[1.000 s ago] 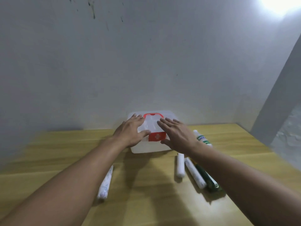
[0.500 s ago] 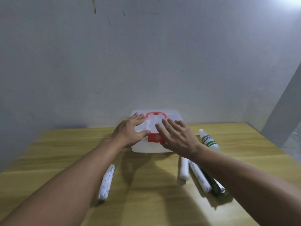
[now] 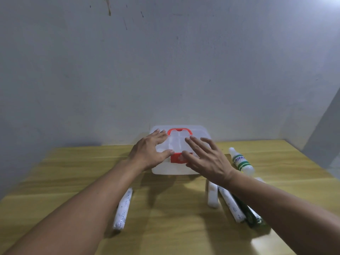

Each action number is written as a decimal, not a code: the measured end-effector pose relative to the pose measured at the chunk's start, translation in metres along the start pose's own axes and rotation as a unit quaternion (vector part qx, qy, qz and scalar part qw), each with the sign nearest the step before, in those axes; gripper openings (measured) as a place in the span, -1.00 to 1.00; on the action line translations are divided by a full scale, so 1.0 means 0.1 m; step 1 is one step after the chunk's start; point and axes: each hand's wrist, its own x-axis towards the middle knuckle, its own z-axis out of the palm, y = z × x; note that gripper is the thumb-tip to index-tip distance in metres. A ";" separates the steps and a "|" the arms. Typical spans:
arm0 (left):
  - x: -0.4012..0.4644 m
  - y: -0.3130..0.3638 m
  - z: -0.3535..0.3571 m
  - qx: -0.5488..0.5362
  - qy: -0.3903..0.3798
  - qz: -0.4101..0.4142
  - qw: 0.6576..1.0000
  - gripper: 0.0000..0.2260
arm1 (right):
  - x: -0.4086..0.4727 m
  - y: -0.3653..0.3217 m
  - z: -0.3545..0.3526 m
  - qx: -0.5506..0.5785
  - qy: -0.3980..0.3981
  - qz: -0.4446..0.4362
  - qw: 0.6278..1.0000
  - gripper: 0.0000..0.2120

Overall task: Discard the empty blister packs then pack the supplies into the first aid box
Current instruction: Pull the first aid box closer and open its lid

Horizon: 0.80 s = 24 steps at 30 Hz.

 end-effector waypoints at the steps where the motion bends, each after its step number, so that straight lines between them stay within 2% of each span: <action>1: 0.01 0.00 -0.01 -0.001 -0.003 0.000 1.000 -0.40 | 0.00 -0.01 0.00 0.008 0.005 0.008 1.000 -0.66; 8: 0.02 0.01 0.01 -0.001 -0.004 -0.009 1.000 -0.40 | 0.03 -0.06 0.03 0.043 0.087 0.020 0.995 -0.69; 13: 0.03 0.01 0.00 0.002 -0.007 -0.011 1.000 -0.40 | 0.06 -0.02 0.07 0.038 0.114 -0.004 0.993 -0.80; 19: 0.04 0.01 -0.03 -0.031 -0.019 -0.019 0.999 -0.47 | 0.05 0.02 0.07 0.053 0.097 -0.020 0.994 -0.70; 24: 0.13 0.01 -0.19 -0.187 -0.077 -0.054 0.978 -0.63 | 0.17 0.13 -0.15 0.068 0.032 -0.036 0.997 -0.81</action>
